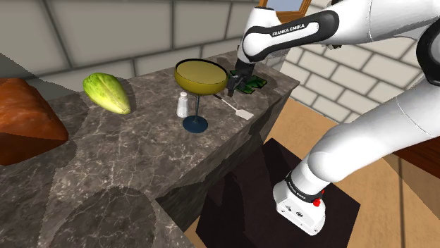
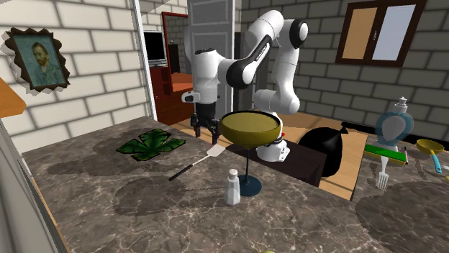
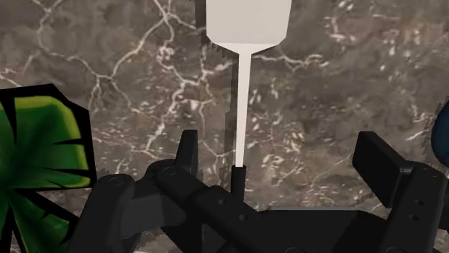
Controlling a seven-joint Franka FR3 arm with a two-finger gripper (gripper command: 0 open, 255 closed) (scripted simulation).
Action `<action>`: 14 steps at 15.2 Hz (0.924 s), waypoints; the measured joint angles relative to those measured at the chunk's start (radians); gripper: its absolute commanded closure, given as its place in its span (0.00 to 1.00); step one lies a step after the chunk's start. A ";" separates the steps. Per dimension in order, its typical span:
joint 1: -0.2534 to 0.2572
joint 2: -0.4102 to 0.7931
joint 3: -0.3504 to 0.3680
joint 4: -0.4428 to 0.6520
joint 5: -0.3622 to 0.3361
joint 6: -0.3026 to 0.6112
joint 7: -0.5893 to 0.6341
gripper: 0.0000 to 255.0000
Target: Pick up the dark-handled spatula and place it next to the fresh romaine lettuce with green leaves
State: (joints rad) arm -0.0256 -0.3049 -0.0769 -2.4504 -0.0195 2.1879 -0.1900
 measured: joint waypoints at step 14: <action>0.000 0.220 -0.014 0.007 0.028 0.236 -0.015 0.00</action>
State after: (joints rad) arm -0.0252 -0.0846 -0.0910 -2.4434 0.0089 2.4238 -0.2046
